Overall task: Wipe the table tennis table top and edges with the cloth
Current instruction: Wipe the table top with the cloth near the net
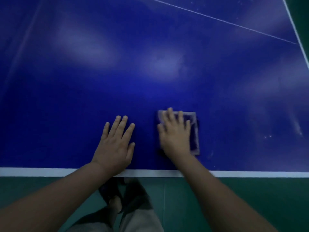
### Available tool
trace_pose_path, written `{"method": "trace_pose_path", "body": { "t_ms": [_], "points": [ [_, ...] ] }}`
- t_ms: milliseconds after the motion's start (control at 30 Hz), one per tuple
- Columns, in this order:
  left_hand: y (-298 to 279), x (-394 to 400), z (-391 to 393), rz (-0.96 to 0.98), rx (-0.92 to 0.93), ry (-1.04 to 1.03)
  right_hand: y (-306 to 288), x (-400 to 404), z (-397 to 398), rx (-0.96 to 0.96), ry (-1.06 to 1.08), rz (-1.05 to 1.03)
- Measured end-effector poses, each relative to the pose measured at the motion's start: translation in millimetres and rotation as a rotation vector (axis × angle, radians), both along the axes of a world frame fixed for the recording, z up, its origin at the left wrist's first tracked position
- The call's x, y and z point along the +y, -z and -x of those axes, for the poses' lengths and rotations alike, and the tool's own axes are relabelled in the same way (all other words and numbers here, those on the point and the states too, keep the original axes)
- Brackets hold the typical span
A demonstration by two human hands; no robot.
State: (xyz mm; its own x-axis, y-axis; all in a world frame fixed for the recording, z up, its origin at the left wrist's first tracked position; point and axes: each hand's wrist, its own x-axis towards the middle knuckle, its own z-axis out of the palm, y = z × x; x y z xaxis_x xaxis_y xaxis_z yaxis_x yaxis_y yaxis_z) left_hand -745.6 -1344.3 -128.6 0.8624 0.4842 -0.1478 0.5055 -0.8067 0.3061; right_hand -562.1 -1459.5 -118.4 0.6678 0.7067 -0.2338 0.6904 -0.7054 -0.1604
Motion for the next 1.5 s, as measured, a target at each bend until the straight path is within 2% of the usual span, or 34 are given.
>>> {"method": "trace_pose_path", "body": {
  "t_ms": [67,133,233,333,400,467,500,567,633,700,767,833,933,1000,1100,1167,1300,1400,1500],
  "points": [
    [0,-5,-1,0.008,-0.010,-0.020,-2,-25,46,0.027,-0.155,-0.027],
    [0,-10,-2,0.016,-0.006,-0.030,-2,-68,59,0.063,-0.141,-0.035],
    [-1,-18,-4,0.026,0.001,-0.030,-6,-127,24,0.044,-0.003,0.048],
    [-4,-27,-13,0.028,0.004,-0.040,-12,-152,-50,0.032,0.219,0.186],
    [-5,-34,-23,0.031,-0.002,-0.029,-14,-136,-88,0.022,0.415,0.132],
    [-4,-43,-38,0.032,-0.007,-0.026,-9,-102,-100,0.005,0.490,0.055],
    [-3,-48,-46,0.037,-0.007,-0.031,-7,-89,-96,-0.007,0.414,0.050],
    [-2,-57,-61,0.048,-0.010,-0.063,-4,-81,-66,-0.005,0.103,0.023],
    [-1,-67,-76,0.051,-0.021,-0.102,-6,-113,-35,0.036,-0.153,0.006],
    [0,-74,-88,0.044,-0.011,-0.131,-8,-156,-30,0.097,-0.262,-0.013],
    [0,-78,-99,0.035,0.005,-0.152,-8,-190,-60,0.115,-0.270,0.009],
    [-1,-81,-109,0.027,0.018,-0.176,-3,-196,-113,0.062,-0.148,0.030],
    [0,-83,-118,0.010,0.038,-0.191,-2,-145,-182,0.060,0.139,0.048],
    [0,-83,-122,0.007,0.040,-0.208,2,-87,-196,0.030,0.218,0.011],
    [-2,-78,-127,0.012,0.045,-0.196,4,-39,-159,-0.022,-0.054,-0.078],
    [-1,-70,-133,-0.001,0.039,-0.162,0,-57,-123,0.024,-0.301,-0.044],
    [2,-36,-151,-0.010,0.025,-0.083,-2,-107,-142,0.069,-0.402,-0.018],
    [3,1,-170,-0.016,0.028,-0.053,2,-84,-201,0.008,-0.145,0.004],
    [3,38,-191,-0.019,0.038,-0.013,-5,6,-234,0.081,0.263,0.010]
  ]
}}
